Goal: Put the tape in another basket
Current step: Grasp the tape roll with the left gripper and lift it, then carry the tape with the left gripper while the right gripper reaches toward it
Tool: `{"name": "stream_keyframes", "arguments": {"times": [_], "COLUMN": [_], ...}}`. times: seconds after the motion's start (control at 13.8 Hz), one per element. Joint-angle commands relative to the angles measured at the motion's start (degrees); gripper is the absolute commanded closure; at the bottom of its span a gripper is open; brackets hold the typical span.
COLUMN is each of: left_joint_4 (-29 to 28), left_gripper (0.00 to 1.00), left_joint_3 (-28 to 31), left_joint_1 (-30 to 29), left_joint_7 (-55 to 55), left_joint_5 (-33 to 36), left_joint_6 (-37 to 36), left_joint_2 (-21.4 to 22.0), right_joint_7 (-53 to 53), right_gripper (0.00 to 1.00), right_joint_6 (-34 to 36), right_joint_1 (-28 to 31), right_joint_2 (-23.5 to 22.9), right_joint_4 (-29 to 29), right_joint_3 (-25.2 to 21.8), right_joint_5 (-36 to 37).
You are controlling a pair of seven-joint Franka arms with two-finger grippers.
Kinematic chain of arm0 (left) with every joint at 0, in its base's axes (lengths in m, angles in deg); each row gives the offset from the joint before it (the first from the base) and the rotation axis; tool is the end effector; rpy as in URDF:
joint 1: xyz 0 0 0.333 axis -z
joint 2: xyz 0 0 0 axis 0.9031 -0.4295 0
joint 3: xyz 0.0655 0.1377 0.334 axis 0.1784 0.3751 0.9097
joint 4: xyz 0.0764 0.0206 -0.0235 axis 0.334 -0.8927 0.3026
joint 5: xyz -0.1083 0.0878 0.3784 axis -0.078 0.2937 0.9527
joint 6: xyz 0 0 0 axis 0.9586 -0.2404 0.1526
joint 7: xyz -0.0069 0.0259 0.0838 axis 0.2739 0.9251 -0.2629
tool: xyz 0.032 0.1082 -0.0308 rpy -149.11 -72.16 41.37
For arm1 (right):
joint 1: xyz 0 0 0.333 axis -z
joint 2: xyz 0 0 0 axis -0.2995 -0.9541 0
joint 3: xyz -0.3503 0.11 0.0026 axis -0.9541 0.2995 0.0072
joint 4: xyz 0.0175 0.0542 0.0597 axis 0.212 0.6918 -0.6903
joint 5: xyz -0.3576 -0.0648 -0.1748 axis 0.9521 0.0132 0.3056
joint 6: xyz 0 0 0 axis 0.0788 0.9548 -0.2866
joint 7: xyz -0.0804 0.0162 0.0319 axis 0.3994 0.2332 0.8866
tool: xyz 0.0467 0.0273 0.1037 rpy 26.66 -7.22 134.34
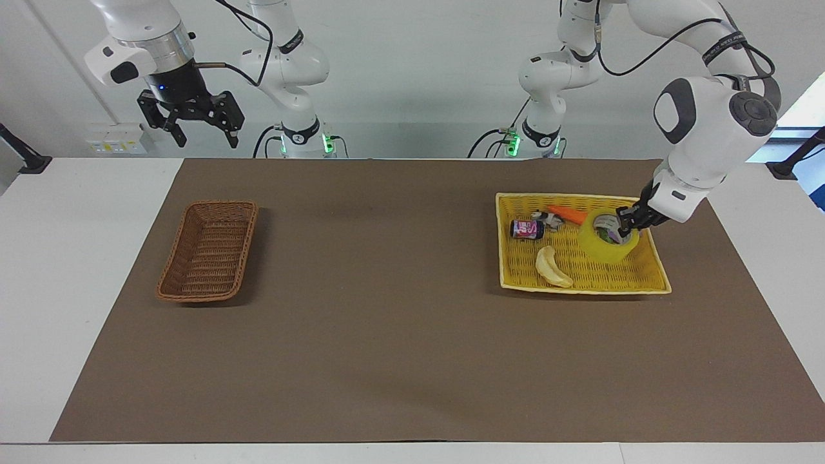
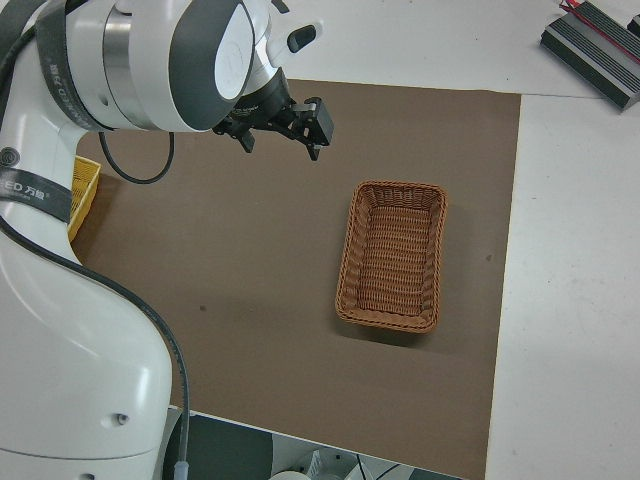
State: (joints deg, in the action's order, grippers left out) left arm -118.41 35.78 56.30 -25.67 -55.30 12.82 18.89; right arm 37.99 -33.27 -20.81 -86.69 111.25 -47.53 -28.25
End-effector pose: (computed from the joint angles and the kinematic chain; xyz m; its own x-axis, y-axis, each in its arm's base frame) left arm 0.5941 -0.0254 0.5199 0.9918 0.0804 -0.0990 0.0827 -0.9964 0.0199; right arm 0.5323 -0.0074 0.7177 0.9989 -0.0460 -0.0067 -0.0460 -0.9989 0.0089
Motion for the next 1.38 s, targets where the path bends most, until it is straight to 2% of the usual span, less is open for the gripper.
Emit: {"name": "stream_keyframes", "arguments": {"times": [0.0,0.29,0.51,0.8,1.09,1.3], "left_joint_4": [0.71,0.54,0.54,1.58,9.13,10.73], "left_gripper": [1.0,1.0,1.0,1.0,1.0,1.0], "left_joint_3": [0.35,0.18,0.09,-0.09,-0.35,-0.35], "left_joint_1": [4.82,13.26,19.5,27.32,33.83,38.75], "left_joint_7": [-5.79,-16.52,-23.73,-32.87,-40.61,-43.69], "left_joint_5": [-0.33,-0.5,-1.03,-2.7,-3.49,-4.11], "left_joint_6": [-1.48,-1.48,-1.04,-0.68,-4.81,-5.09], "left_joint_2": [0.21,0.64,0.91,1.09,-0.58,-1.37], "right_joint_7": [-1.27,-1.96,-1.35,1.8,12.51,17.7], "right_gripper": [0.0,0.0,0.0,0.0,0.0,0.0], "right_joint_6": [-0.21,0.58,-3.36,-11.18,-15.93,-17.09], "right_joint_1": [1.71,2.06,1.27,-1.18,-4.88,-5.76], "right_joint_2": [0.26,0.53,0.62,-0.61,-5.53,-7.55], "right_joint_4": [0.43,0.78,2.62,8.42,8.52,8.61], "right_joint_3": [0.18,0.27,0.71,1.06,1.06,1.06], "right_joint_5": [-0.17,0.1,-0.43,-7.54,-16.66,-25.27]}}
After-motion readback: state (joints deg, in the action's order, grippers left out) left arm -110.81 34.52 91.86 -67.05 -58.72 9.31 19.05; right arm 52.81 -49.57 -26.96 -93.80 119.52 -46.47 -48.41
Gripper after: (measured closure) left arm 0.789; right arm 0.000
